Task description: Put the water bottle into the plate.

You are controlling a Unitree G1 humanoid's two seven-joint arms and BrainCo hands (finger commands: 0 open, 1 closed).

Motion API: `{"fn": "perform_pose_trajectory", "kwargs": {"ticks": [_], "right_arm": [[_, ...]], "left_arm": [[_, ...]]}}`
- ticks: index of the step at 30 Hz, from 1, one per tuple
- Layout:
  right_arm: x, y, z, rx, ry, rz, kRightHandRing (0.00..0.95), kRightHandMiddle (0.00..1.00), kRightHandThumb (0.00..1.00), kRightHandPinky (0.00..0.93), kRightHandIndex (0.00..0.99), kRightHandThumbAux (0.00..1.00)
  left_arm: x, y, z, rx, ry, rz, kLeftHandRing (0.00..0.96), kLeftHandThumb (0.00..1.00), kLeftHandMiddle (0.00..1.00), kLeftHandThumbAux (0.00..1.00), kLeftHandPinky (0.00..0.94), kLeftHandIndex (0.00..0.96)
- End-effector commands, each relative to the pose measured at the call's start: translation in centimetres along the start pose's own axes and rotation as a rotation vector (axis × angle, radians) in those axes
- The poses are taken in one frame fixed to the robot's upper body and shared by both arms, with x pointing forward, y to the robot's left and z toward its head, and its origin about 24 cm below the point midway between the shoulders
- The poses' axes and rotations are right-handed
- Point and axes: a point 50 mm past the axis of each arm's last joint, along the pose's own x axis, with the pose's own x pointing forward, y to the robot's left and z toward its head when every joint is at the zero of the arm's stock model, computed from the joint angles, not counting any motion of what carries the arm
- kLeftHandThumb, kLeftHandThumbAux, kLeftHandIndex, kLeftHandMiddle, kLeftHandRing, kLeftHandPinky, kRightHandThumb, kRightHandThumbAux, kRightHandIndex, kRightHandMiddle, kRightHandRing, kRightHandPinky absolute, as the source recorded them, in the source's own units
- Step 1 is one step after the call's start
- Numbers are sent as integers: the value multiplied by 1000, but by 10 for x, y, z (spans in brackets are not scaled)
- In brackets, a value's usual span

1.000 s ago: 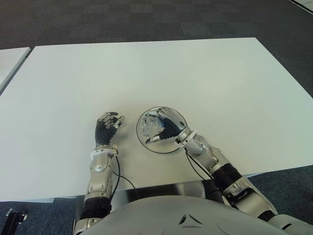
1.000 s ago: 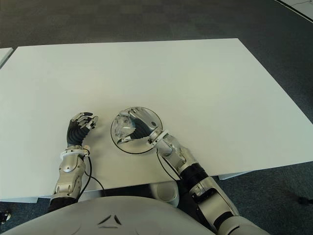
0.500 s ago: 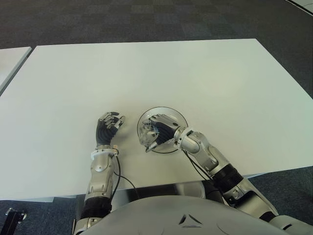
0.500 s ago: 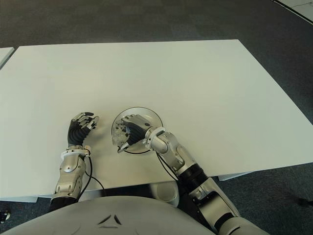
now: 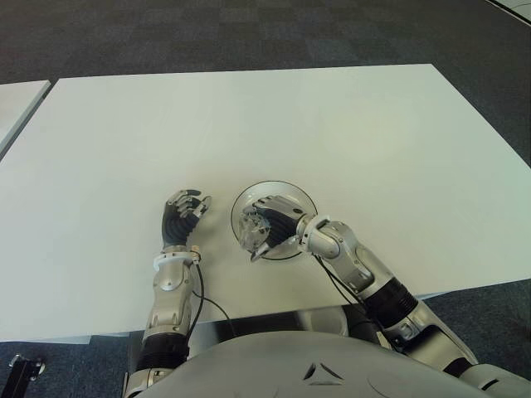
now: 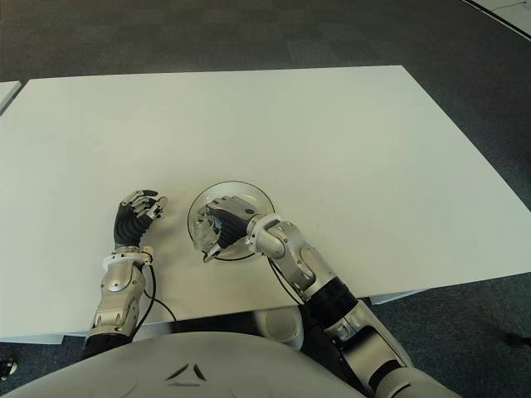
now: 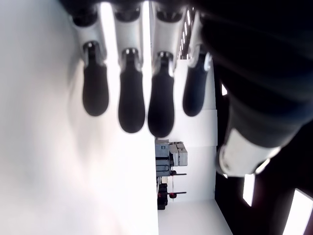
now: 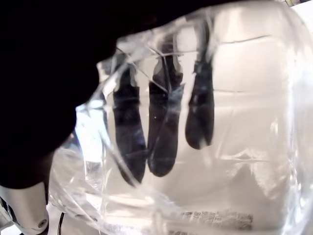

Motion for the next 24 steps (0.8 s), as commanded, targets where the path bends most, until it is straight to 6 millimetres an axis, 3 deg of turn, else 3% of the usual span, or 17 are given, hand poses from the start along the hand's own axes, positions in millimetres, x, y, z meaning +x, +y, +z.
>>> {"fn": "perform_pose_trajectory", "kwargs": {"ticks": [1, 6, 13, 16, 19, 24], "right_arm": [[-4, 13, -6, 6, 21, 82, 494, 468, 682, 466, 413, 734], [-5, 13, -6, 23, 21, 85, 345, 308, 676, 346, 402, 738], [-7, 12, -5, 29, 21, 76, 209, 179, 674, 242, 398, 738], [-8, 11, -5, 25, 24, 73, 149, 120, 386, 209, 188, 794], [-10, 9, -5, 24, 26, 72, 125, 94, 285, 199, 111, 812], [-12, 6, -4, 21, 33, 71, 43, 22, 235, 90, 18, 772]], "left_arm": [[-2, 2, -7, 8, 52, 9, 595, 707, 612, 720, 575, 436], [-2, 2, -7, 8, 54, 10, 597, 707, 614, 720, 574, 436], [-2, 3, -5, 23, 40, 12, 593, 707, 610, 720, 571, 436], [-2, 2, -5, 25, 32, 17, 593, 707, 610, 720, 577, 436], [-2, 2, -5, 34, 33, 19, 593, 708, 611, 720, 578, 436], [-3, 2, -4, 42, 39, 21, 590, 707, 611, 720, 570, 436]]}}
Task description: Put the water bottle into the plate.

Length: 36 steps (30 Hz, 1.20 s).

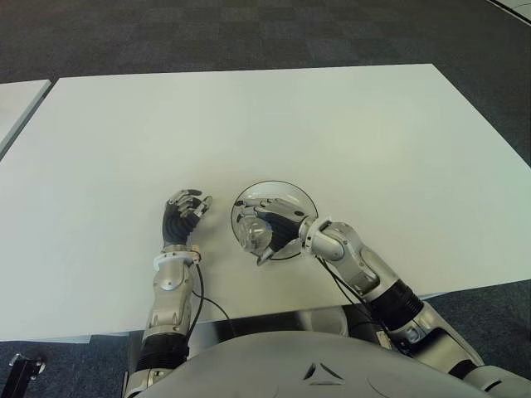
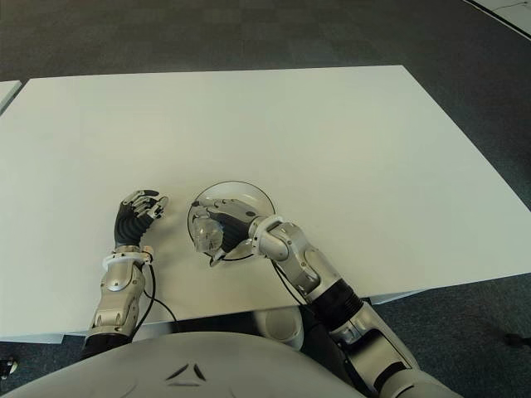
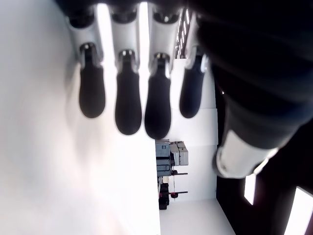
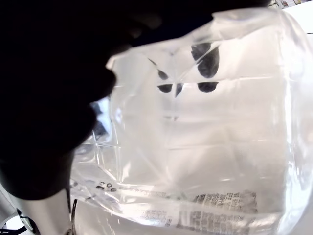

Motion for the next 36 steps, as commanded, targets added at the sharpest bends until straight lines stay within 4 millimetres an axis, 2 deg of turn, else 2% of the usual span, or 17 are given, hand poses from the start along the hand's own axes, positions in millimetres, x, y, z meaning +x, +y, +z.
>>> {"fn": "perform_pose_trajectory", "kwargs": {"ticks": [1, 5, 7, 8, 10, 13, 16, 22, 36], "right_arm": [[-5, 8, -6, 14, 42, 32, 28, 14, 229, 67, 11, 765], [-6, 6, -5, -13, 21, -24, 7, 3, 252, 17, 2, 652], [-7, 6, -5, -20, 15, -42, 2, 1, 337, 7, 1, 504], [-7, 7, -5, -26, 15, -63, 2, 1, 349, 5, 0, 484], [-7, 8, -5, -34, 16, -86, 0, 0, 418, 2, 0, 375], [-7, 10, -5, -35, 30, -123, 0, 0, 497, 0, 0, 303], [-7, 11, -5, -34, 39, -149, 0, 0, 569, 0, 0, 255], [-7, 11, -5, -45, 49, -180, 0, 0, 633, 0, 0, 204], [-7, 8, -5, -80, 85, -313, 0, 0, 662, 0, 0, 145]], "left_arm": [[-3, 1, -6, 16, 43, 12, 590, 707, 610, 720, 569, 436], [-3, 2, -6, 9, 42, 13, 596, 707, 612, 720, 578, 436], [-3, 2, -6, 7, 41, 12, 600, 707, 614, 720, 579, 436], [-3, 2, -6, 9, 40, 10, 600, 707, 614, 720, 579, 436], [-3, 2, -6, 11, 39, 9, 598, 706, 614, 720, 573, 435], [-3, 1, -6, 18, 39, 8, 600, 705, 617, 721, 570, 435], [-3, 1, -5, 18, 40, 7, 602, 704, 619, 722, 568, 435], [-3, 0, -4, 21, 43, 7, 603, 704, 620, 722, 568, 435], [-3, 0, -4, 1, 50, -3, 588, 704, 608, 721, 562, 435]]}}
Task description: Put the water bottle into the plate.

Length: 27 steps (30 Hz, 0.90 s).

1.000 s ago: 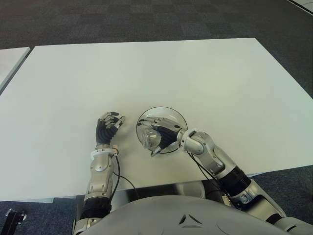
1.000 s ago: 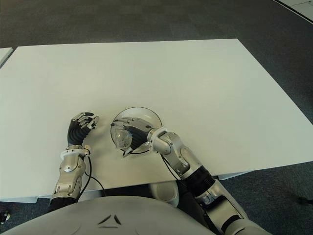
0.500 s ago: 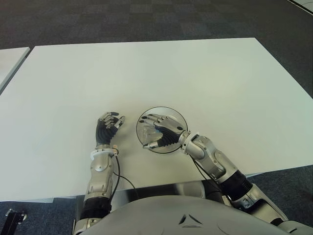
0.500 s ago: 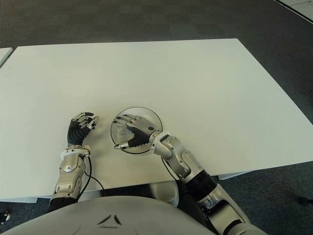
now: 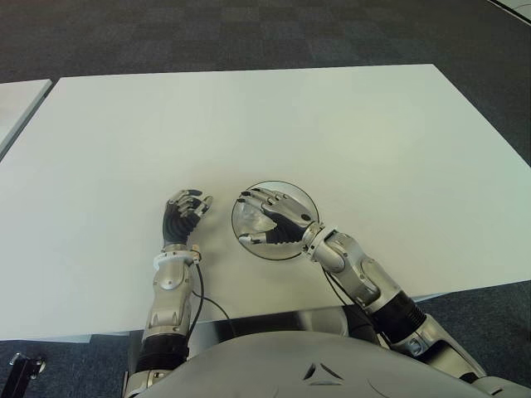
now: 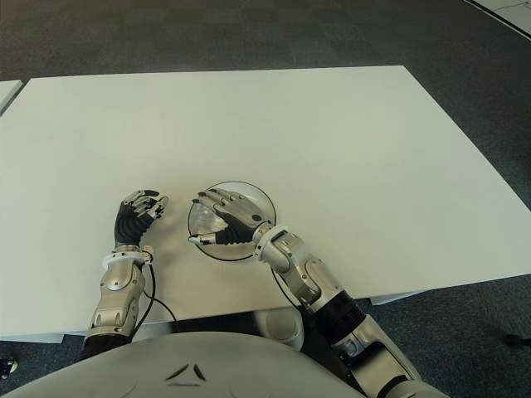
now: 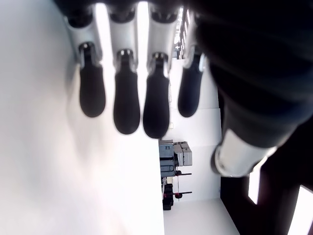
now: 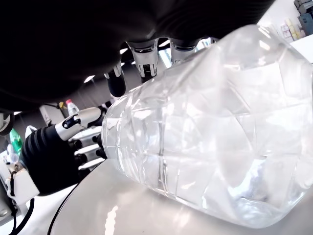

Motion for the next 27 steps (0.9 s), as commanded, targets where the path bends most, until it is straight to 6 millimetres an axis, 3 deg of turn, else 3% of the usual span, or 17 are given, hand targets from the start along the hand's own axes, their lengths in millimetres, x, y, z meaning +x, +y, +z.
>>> {"fn": "perform_pose_trajectory", "kwargs": {"ticks": [1, 7, 17, 27], "right_arm": [[-1, 2, -4, -24, 50, -51, 0, 0, 660, 0, 0, 141], [-1, 0, -4, -78, 93, -101, 0, 0, 630, 0, 0, 123], [-6, -6, -6, -47, 140, -335, 0, 0, 572, 0, 0, 119], [-17, -12, -34, 34, 177, -670, 0, 0, 577, 0, 0, 166]], "left_arm": [[-3, 0, -6, -4, 37, -3, 589, 704, 608, 721, 564, 435], [-3, 1, -7, -4, 43, -4, 590, 703, 609, 721, 564, 435], [-3, 2, -9, -13, 60, 3, 585, 704, 608, 720, 552, 435], [-2, 1, -9, -25, 64, -4, 582, 705, 601, 720, 555, 435]]}}
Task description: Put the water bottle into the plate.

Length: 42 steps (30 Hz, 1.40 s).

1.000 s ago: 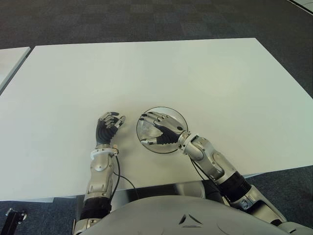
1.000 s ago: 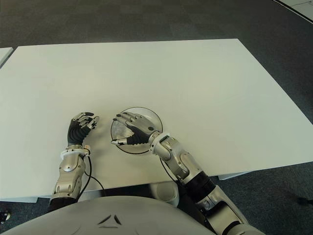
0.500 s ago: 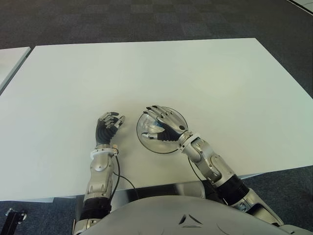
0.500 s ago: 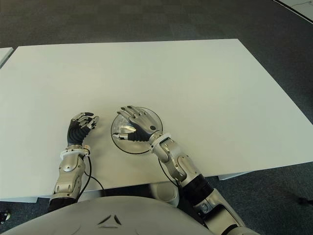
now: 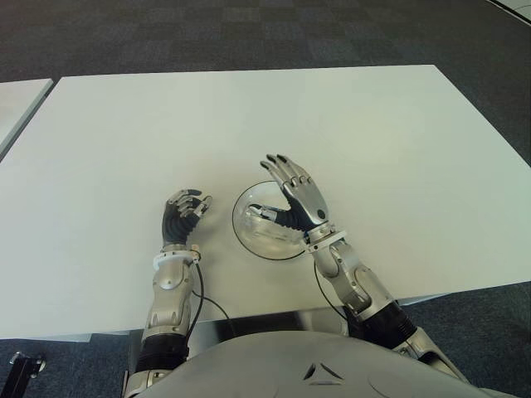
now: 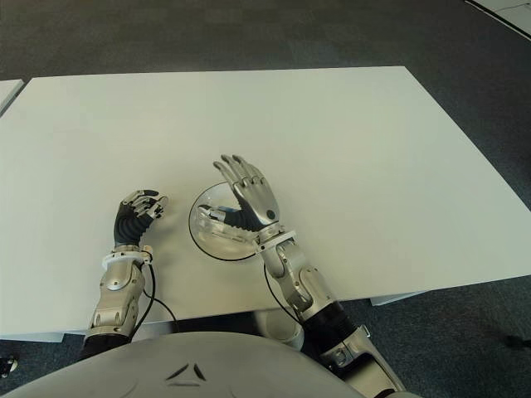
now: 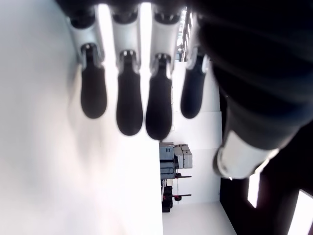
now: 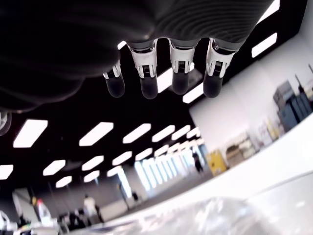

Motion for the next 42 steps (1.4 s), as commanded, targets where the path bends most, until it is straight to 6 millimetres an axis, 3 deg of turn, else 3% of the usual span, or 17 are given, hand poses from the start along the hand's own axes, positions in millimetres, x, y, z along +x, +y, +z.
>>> {"fn": "perform_pose_trajectory", "kwargs": {"ticks": [1, 11, 22, 26, 31, 33, 36, 37, 40, 42], "right_arm": [[-1, -4, -18, 29, 57, -100, 0, 0, 583, 0, 0, 174], [-1, -16, -35, 152, 204, -168, 0, 0, 604, 0, 0, 215], [-10, -11, -84, 143, 415, -227, 0, 0, 566, 0, 0, 293], [-14, -9, -91, 157, 464, -242, 0, 0, 506, 4, 0, 387], [-16, -10, -94, 203, 504, -270, 9, 0, 379, 105, 0, 582], [-17, -10, -94, 228, 517, -280, 17, 0, 366, 120, 0, 613], [-19, -10, -97, 278, 559, -297, 127, 53, 339, 161, 3, 756], [-20, -10, -98, 287, 571, -300, 177, 93, 323, 228, 19, 805], [-23, -9, -102, 320, 611, -302, 239, 154, 287, 311, 47, 868], [-26, -8, -105, 366, 642, -306, 300, 220, 201, 392, 88, 924]], "left_arm": [[-2, 1, -9, -8, 57, -9, 579, 704, 599, 720, 551, 435], [0, 2, -13, -57, 59, -12, 578, 704, 600, 720, 558, 435], [-1, 3, -14, -10, 16, -3, 594, 703, 615, 720, 569, 435], [0, 3, -16, -19, 30, 2, 590, 703, 612, 720, 565, 435], [3, 5, -21, -29, 55, 7, 585, 702, 608, 720, 565, 435], [4, 5, -20, -31, 52, 6, 585, 702, 608, 720, 568, 435], [4, 4, -20, -35, 41, 1, 588, 703, 608, 719, 573, 435], [4, 4, -19, -36, 38, 0, 587, 703, 609, 719, 568, 435], [3, 4, -19, -29, 34, -2, 584, 703, 609, 719, 560, 435], [3, 4, -18, -18, 33, 2, 583, 703, 609, 719, 563, 435]]}}
